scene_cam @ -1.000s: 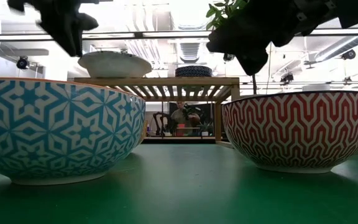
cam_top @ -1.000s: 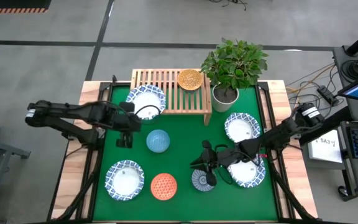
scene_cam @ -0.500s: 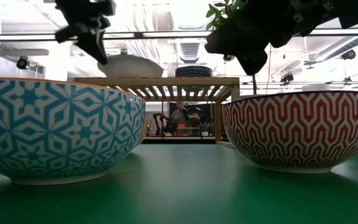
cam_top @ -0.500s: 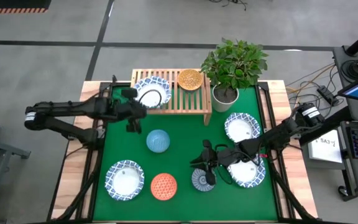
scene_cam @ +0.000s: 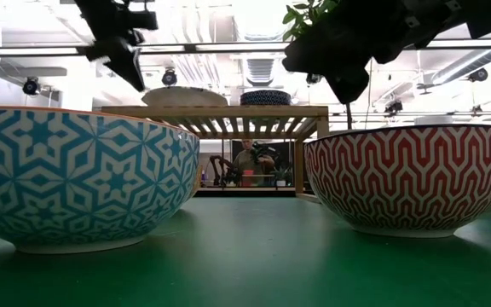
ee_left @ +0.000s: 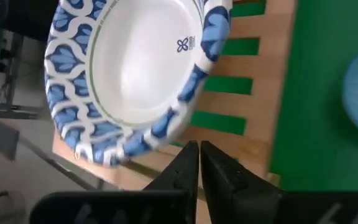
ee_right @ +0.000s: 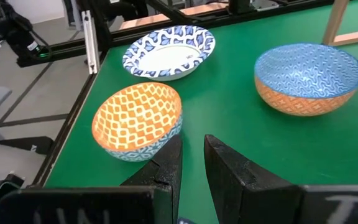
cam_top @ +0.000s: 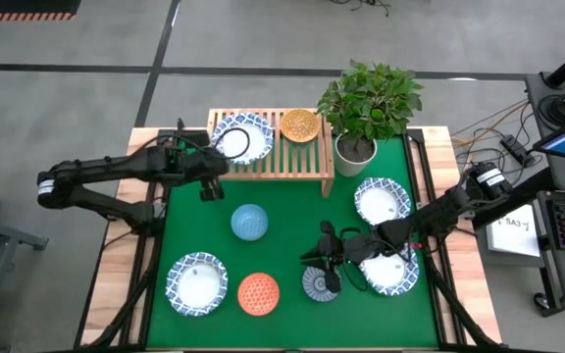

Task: Place and stack bowls onto a shelf
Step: Stack the small light blue bowl on the small yellow bowl on the shelf

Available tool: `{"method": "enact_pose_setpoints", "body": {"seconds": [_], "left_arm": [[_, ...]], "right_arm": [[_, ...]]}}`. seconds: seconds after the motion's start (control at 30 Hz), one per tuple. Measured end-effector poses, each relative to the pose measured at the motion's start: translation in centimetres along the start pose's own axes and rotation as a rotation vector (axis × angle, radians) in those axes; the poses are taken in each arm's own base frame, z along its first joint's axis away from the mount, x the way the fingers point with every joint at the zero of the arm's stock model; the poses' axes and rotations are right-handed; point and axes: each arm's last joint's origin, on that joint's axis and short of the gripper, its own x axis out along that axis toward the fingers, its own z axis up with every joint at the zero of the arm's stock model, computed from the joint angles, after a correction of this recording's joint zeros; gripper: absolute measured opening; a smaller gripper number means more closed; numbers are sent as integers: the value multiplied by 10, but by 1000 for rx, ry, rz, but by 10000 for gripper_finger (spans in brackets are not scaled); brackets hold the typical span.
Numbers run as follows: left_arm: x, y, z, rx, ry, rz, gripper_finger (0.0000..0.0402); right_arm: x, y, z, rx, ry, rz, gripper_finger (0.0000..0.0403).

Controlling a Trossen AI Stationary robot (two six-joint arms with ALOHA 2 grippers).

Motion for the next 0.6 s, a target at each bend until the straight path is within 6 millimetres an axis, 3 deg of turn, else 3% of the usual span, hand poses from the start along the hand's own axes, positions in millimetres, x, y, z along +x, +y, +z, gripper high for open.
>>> {"method": "enact_pose_setpoints", "body": {"seconds": [0.1, 0.3, 0.6], "left_arm": [[-17, 0, -6, -94, -68, -77, 0], [-49, -12, -19, -307, -302, -391, 0], [-58, -52, -42, -393, -517, -573, 0]], "right_arm": [[0, 1, 0, 4, 1, 5, 57], [0, 0, 0, 43, -20, -50, 57], [4, 6, 24, -5, -37, -111, 57]]}}
